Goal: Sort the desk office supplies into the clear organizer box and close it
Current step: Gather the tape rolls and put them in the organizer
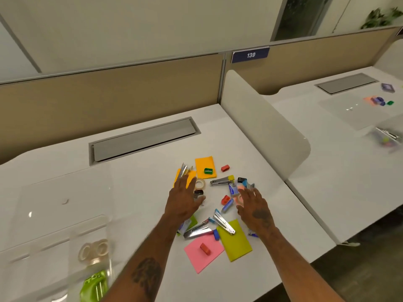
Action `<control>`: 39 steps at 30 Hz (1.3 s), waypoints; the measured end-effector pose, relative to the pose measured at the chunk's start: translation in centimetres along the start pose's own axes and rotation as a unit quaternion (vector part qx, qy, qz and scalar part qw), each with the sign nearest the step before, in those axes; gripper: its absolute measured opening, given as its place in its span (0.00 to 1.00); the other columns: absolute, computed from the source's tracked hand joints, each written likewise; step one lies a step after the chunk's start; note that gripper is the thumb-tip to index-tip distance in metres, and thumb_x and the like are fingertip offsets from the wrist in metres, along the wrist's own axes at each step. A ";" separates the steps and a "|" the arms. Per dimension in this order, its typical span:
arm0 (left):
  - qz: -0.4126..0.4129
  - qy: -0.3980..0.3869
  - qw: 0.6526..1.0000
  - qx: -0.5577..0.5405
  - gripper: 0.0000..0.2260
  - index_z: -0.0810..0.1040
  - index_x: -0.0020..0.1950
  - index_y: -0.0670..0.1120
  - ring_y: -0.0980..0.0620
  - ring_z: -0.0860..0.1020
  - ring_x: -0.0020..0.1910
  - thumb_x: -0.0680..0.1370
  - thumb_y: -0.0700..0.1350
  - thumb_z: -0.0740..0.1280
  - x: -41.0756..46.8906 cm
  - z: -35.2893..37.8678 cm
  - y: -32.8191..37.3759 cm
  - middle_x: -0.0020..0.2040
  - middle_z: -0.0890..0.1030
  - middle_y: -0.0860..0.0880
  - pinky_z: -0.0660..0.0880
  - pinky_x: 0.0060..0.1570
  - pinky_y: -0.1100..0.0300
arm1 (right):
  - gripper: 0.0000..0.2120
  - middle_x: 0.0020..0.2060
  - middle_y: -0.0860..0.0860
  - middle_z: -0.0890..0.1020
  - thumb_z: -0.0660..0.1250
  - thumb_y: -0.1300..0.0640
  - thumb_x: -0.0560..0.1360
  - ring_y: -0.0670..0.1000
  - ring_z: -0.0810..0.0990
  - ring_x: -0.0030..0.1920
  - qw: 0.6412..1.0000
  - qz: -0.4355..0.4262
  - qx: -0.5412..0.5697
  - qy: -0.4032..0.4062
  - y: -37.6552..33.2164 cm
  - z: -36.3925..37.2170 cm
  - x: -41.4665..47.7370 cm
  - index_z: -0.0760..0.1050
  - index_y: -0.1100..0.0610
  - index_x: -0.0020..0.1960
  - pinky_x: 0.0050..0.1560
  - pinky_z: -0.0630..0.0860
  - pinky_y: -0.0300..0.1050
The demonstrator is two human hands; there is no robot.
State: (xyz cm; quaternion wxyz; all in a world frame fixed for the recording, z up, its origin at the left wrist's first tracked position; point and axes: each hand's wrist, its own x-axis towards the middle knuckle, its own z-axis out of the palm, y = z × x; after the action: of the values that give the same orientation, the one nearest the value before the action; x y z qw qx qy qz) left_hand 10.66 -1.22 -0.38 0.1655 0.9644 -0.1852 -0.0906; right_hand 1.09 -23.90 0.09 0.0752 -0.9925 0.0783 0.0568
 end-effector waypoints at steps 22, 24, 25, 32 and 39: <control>-0.108 -0.090 0.986 0.094 0.24 0.65 0.73 0.51 0.41 0.69 0.67 0.78 0.55 0.61 5.4 2.3 3.5 0.68 0.69 0.45 0.66 0.66 0.44 | 0.26 0.66 0.59 0.74 0.63 0.51 0.76 0.60 0.68 0.70 0.998 -0.061 -0.028 -0.009 2.7 1.3 3.3 0.65 0.56 0.72 0.72 0.56 0.60; -0.109 -0.087 0.985 0.104 0.21 0.68 0.69 0.50 0.42 0.71 0.65 0.77 0.52 0.63 5.7 2.3 3.8 0.66 0.71 0.45 0.67 0.65 0.44 | 0.29 0.63 0.58 0.76 0.67 0.47 0.73 0.59 0.71 0.67 0.998 -0.061 -0.001 0.000 2.6 1.1 3.1 0.67 0.57 0.71 0.71 0.59 0.58; -0.109 -0.086 0.984 0.110 0.20 0.68 0.68 0.49 0.43 0.72 0.64 0.77 0.51 0.64 5.9 2.3 4.0 0.65 0.72 0.45 0.67 0.64 0.44 | 0.31 0.63 0.57 0.76 0.68 0.46 0.71 0.58 0.71 0.66 0.998 -0.062 0.009 0.001 2.6 1.1 3.0 0.67 0.56 0.71 0.71 0.60 0.57; -0.081 -0.059 0.989 0.109 0.22 0.66 0.70 0.48 0.44 0.75 0.62 0.76 0.48 0.64 5.7 1.9 4.4 0.64 0.73 0.46 0.72 0.59 0.48 | 0.29 0.59 0.57 0.78 0.71 0.47 0.71 0.57 0.77 0.57 0.990 -0.064 0.115 0.043 2.0 0.2 2.8 0.70 0.59 0.67 0.60 0.74 0.49; -0.017 -0.003 0.998 -0.056 0.24 0.67 0.72 0.53 0.44 0.73 0.65 0.77 0.56 0.64 2.6 -1.0 1.4 0.70 0.68 0.48 0.74 0.59 0.50 | 0.24 0.64 0.53 0.73 0.68 0.48 0.72 0.53 0.80 0.53 0.983 -0.055 0.169 0.053 -1.9 -0.7 2.9 0.71 0.52 0.66 0.50 0.77 0.43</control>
State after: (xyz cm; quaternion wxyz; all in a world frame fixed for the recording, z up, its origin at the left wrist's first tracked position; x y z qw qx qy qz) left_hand 12.81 -3.14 0.79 0.2167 0.9565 -0.1637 -0.1064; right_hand 4.35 -22.60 0.69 0.2410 -0.9697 0.0359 -0.0143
